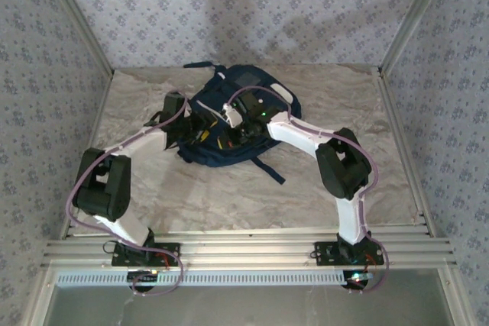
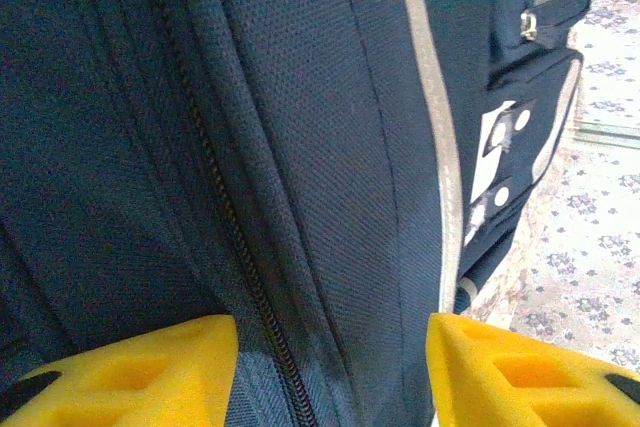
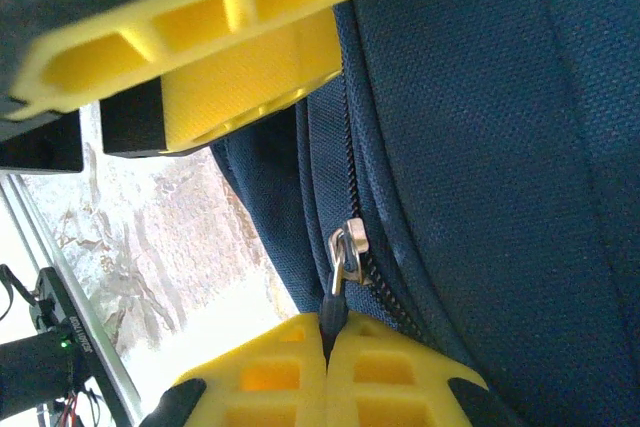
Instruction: Pack books, pencil case, and school supplies into a backpack
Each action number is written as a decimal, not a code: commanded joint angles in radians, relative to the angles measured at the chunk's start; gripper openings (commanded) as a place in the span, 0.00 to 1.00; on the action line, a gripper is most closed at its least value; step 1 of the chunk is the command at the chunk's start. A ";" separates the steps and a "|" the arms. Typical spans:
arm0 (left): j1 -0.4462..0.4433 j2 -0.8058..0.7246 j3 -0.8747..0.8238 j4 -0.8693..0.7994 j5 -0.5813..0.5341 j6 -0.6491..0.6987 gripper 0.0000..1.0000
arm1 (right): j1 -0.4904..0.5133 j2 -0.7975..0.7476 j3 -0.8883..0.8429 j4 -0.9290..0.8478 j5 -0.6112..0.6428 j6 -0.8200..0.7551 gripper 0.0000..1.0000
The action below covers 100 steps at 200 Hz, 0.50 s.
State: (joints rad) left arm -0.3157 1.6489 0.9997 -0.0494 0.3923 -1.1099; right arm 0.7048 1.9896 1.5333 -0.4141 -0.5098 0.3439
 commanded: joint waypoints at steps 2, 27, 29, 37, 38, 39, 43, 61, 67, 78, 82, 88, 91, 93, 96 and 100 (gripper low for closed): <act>-0.013 0.055 0.013 0.055 -0.008 -0.032 0.50 | 0.007 -0.065 0.007 0.056 -0.059 -0.040 0.00; -0.013 0.088 0.012 0.092 -0.005 -0.049 0.27 | 0.008 -0.064 0.008 0.047 -0.061 -0.050 0.00; -0.013 0.090 0.013 0.093 -0.005 -0.049 0.26 | 0.008 -0.064 0.008 0.046 -0.060 -0.050 0.00; -0.014 0.098 0.018 0.098 -0.003 -0.050 0.20 | 0.007 -0.063 0.008 0.043 -0.061 -0.051 0.00; -0.014 0.099 0.019 0.098 -0.003 -0.050 0.19 | 0.008 -0.063 0.008 0.043 -0.062 -0.052 0.00; -0.013 0.100 0.021 0.099 -0.003 -0.050 0.19 | 0.007 -0.063 0.008 0.044 -0.062 -0.053 0.00; -0.014 0.104 0.024 0.100 -0.002 -0.048 0.16 | 0.007 -0.063 0.008 0.041 -0.062 -0.052 0.00; -0.014 0.116 0.039 0.102 0.004 -0.042 0.06 | 0.010 -0.061 0.013 0.033 -0.065 -0.059 0.00; -0.014 0.119 0.043 0.101 0.005 -0.040 0.03 | 0.010 -0.060 0.014 0.031 -0.063 -0.062 0.00; -0.014 0.121 0.047 0.094 0.002 -0.039 0.02 | 0.011 -0.059 0.016 0.024 -0.059 -0.068 0.00; -0.014 0.120 0.048 0.095 0.002 -0.037 0.00 | 0.009 -0.059 0.016 0.018 -0.058 -0.071 0.00; -0.014 0.120 0.047 0.098 0.002 -0.036 0.00 | 0.009 -0.057 0.017 0.008 -0.054 -0.078 0.00; -0.014 0.118 0.046 0.098 0.002 -0.036 0.00 | 0.008 -0.056 0.019 0.001 -0.051 -0.082 0.00; -0.014 0.117 0.046 0.098 0.002 -0.037 0.00 | 0.008 -0.055 0.019 -0.002 -0.050 -0.085 0.00; -0.014 0.116 0.047 0.099 0.002 -0.036 0.00 | 0.008 -0.054 0.020 -0.013 -0.047 -0.091 0.00; -0.015 0.113 0.048 0.097 0.002 -0.035 0.00 | 0.005 -0.054 0.021 -0.027 -0.043 -0.100 0.00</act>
State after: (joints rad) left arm -0.3202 1.7386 1.0164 0.0036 0.3965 -1.1568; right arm 0.6907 1.9896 1.5261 -0.4198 -0.4675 0.3092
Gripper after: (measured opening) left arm 0.072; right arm 0.045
